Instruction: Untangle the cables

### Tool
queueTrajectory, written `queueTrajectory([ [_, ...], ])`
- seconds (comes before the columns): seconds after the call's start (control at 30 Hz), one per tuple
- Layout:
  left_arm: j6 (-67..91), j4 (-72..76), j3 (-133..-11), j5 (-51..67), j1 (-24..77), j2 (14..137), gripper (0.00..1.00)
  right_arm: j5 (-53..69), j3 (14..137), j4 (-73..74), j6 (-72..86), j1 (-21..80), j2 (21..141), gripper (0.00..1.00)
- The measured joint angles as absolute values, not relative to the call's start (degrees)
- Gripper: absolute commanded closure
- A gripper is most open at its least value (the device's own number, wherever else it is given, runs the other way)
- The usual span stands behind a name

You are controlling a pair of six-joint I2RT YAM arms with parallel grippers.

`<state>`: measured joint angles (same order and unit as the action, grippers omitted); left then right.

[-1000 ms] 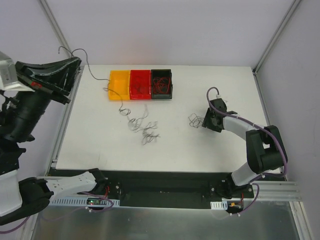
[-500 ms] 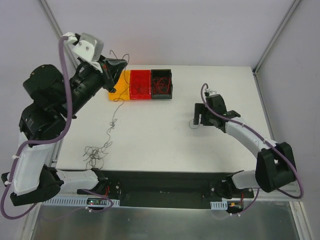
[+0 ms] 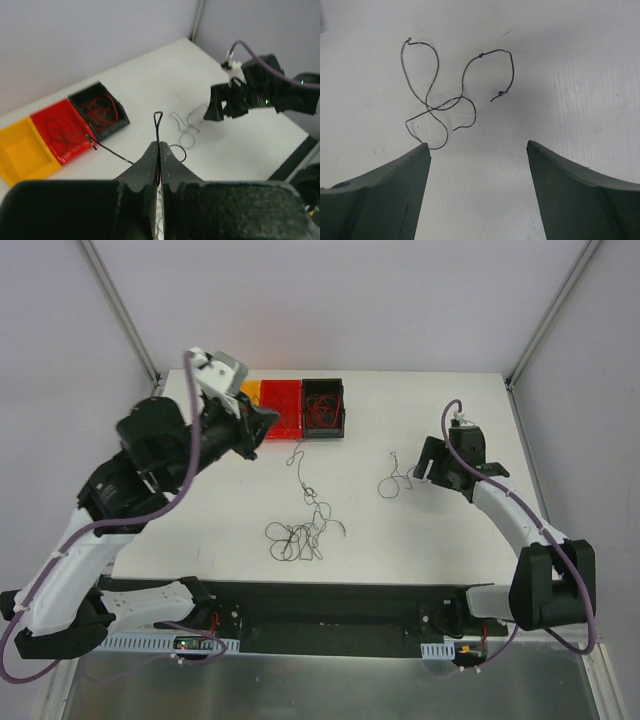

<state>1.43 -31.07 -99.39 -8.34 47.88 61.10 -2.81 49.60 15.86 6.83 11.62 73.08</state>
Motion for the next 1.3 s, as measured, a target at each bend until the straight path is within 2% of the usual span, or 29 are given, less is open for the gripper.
queueTrajectory([
  [0.23, 12.2, -28.8, -73.0, -4.3, 47.9, 63.3, 0.99, 4.1, 49.2, 13.7, 8.1, 6.0, 80.9, 0.17],
  [0.3, 14.6, -28.7, -65.8, -3.4, 47.9, 65.9, 0.87, 6.3, 49.1, 11.9, 8.3, 4.1, 82.3, 0.19],
  [0.33, 15.6, -28.9, -63.0, -3.1, 47.9, 67.2, 0.77, 6.9, 49.1, 11.1, 8.4, 3.6, 82.8, 0.2],
  [0.37, 16.2, -29.2, -60.7, -3.0, 47.9, 68.2, 0.62, 7.8, 49.1, 9.7, 8.3, 3.0, 83.5, 0.23],
  [0.53, 17.4, -29.7, -56.8, -3.1, 47.9, 68.2, 0.15, 13.2, 49.3, 5.1, 7.4, 2.8, 88.9, 0.45],
  [0.57, 17.3, -29.4, -56.8, -3.2, 47.9, 67.7, 0.11, 13.9, 49.2, 4.7, 7.4, 3.0, 89.6, 0.5],
  [0.67, 17.3, -29.4, -58.2, -3.2, 47.9, 65.8, 0.06, 16.0, 48.1, 2.0, 7.3, 3.5, 89.8, 0.78],
  [0.77, 17.4, -28.8, -63.2, -2.9, 47.9, 66.7, 0.12, 18.8, 46.6, -1.4, 8.1, 3.7, 89.8, 0.87],
  [0.83, 17.7, -27.6, -67.1, -1.6, 47.9, 69.1, 0.15, 21.6, 45.6, -3.9, 9.1, 3.7, 90.0, 0.87],
  [0.87, 18.0, -26.9, -69.6, -0.4, 47.9, 71.2, 0.16, 23.1, 45.2, -5.4, 9.9, 3.7, 90.0, 0.83],
  [0.9, 18.6, -25.6, -72.0, 0.8, 47.9, 73.8, 0.16, 23.9, 44.9, -6.5, 10.5, 3.7, 90.1, 0.74],
  [0.97, 19.8, -22.5, -75.9, 3.5, 47.9, 79.8, 0.15, 23.8, 44.2, -8.4, 11.6, 3.7, 89.8, 0.49],
  [1.0, 20.5, -20.8, -77.2, 4.8, 47.9, 83.0, 0.13, 22.9, 43.6, -8.8, 11.8, 3.6, 89.4, 0.41],
  [1.03, 21.1, -19.7, -78.1, 5.8, 47.9, 85.5, 0.1, 21.7, 42.9, -8.7, 12.0, 3.2, 88.8, 0.38],
  [1.1, 22.8, -17.5, -79.7, 7.9, 47.9, 91.7, 0.1, 19.8, 41.9, -8.3, 12.0, 1.9, 87.2, 0.33],
  [1.3, 26.7, -15.4, -84.5, 13.3, 47.9, 106.2, 0.18, 15.4, 44.7, -4.9, 11.5, -0.3, 87.9, 0.34],
])
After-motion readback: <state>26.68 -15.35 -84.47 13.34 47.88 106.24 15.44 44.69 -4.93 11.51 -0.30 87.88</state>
